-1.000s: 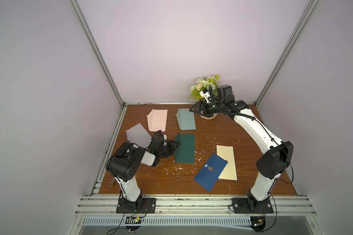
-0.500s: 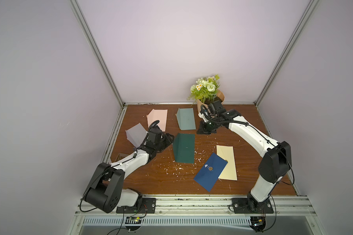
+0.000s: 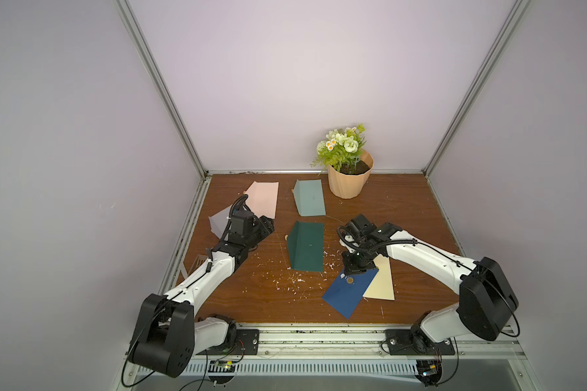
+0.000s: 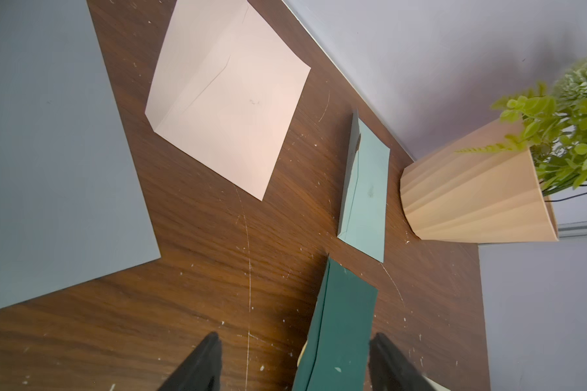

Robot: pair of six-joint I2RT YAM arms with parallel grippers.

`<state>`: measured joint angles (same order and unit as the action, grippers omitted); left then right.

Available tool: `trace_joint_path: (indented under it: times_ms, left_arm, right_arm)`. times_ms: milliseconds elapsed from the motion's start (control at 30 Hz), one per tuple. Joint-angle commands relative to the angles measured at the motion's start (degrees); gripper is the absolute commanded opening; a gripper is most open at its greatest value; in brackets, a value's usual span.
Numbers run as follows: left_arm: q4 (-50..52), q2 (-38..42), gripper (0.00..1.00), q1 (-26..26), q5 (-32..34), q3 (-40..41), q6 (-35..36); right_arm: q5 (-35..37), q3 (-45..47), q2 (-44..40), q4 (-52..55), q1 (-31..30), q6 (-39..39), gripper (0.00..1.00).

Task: Open the envelope
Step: Adjust the envelope at the center of the board.

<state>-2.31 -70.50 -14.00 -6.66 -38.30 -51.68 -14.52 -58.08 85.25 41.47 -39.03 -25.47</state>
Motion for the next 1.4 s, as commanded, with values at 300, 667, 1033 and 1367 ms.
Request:
trace_joint_path:
  times_ms: [300,667,1033,1367]
  left_arm:
    - [1.93,2.45,0.71,0.85,0.00,0.26,1.32]
    - [3.99,8.11,0.73,3.27,1.49,2.82,0.82]
    - [5.52,11.64,0.74,6.09,1.18,3.97,1.41]
    - [5.66,12.14,0.75,6.27,1.47,4.55,1.14]
  right_arm:
    - [4.38,5.67,4.27,-7.99,0.17,-1.17,0.00]
    - [3.30,11.13,10.50,-11.64,0.11,0.06,0.00]
    - [4.04,6.01,3.09,-11.15,0.09,0.02,0.00]
    - [5.16,5.55,0.49,-7.86,0.03,-0.30,0.00]
